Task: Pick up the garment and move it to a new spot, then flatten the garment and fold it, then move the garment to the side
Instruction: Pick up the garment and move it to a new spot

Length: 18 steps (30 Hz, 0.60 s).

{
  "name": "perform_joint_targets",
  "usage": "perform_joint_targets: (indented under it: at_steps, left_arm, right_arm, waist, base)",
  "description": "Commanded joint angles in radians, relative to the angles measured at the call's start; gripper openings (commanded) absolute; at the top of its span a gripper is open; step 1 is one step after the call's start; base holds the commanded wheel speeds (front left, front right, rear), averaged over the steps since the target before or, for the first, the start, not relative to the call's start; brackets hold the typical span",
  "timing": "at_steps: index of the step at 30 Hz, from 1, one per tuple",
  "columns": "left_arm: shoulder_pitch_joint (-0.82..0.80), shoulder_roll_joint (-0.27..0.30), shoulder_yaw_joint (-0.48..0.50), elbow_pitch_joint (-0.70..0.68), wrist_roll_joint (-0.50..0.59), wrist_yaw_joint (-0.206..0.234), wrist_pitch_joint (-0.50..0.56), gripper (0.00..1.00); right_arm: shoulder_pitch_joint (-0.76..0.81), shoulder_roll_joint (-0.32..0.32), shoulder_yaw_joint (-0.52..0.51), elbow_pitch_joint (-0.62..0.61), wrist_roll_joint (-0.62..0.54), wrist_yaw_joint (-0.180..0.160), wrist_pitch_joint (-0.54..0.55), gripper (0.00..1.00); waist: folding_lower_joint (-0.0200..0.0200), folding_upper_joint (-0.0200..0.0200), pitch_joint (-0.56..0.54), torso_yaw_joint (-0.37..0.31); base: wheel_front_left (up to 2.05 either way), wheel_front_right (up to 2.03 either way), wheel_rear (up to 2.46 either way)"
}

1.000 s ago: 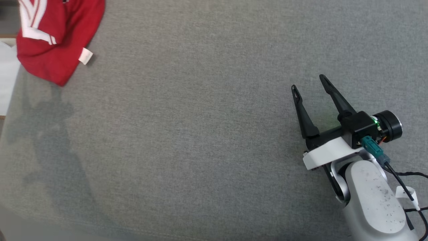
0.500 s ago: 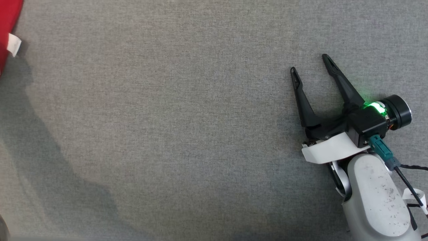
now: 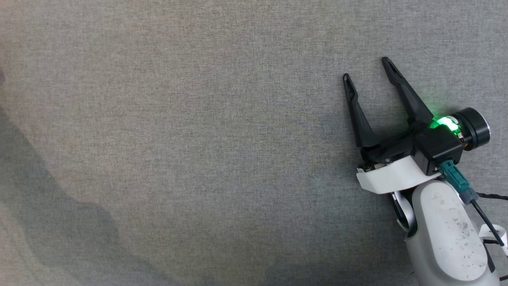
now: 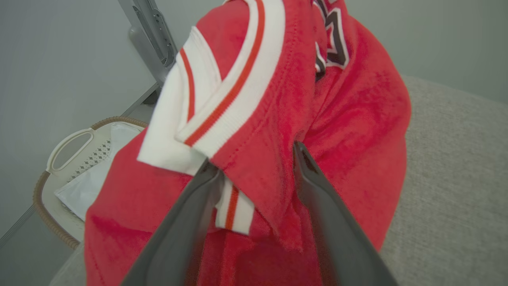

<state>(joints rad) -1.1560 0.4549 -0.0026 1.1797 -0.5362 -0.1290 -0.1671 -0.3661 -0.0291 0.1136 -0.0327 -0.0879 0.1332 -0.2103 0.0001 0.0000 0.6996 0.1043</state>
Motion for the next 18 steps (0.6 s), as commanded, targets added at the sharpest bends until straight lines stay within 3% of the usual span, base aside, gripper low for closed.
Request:
perform_joint_targets:
  at_steps: [1,9,18]
  left_arm:
    - [-0.018,0.013,-0.005,0.008,0.002,-0.002,-0.016,0.00]
    - [-0.036,0.066,-0.044,-0.002,0.021,-0.002,-0.075,0.00]
    - [-0.041,0.149,-0.173,-0.139,0.031,-0.002,-0.082,0.00]
  right_arm:
    - [0.046,-0.039,-0.039,0.067,-0.012,-0.005,0.017,1.00]
    - [0.043,-0.034,-0.034,0.105,0.019,-0.005,-0.007,1.00]
    - [0.045,-0.025,-0.015,0.181,0.086,-0.003,-0.047,1.00]
  waist:
    - [-0.0001,0.0000,0.001,-0.005]
    - [-0.0001,0.0000,-0.048,-0.017]
    - [-0.0001,0.0000,-0.218,-0.042]
  base:
    - [0.00,0.00,0.00]
    - [0.00,0.00,0.00]
    - [0.00,0.00,0.00]
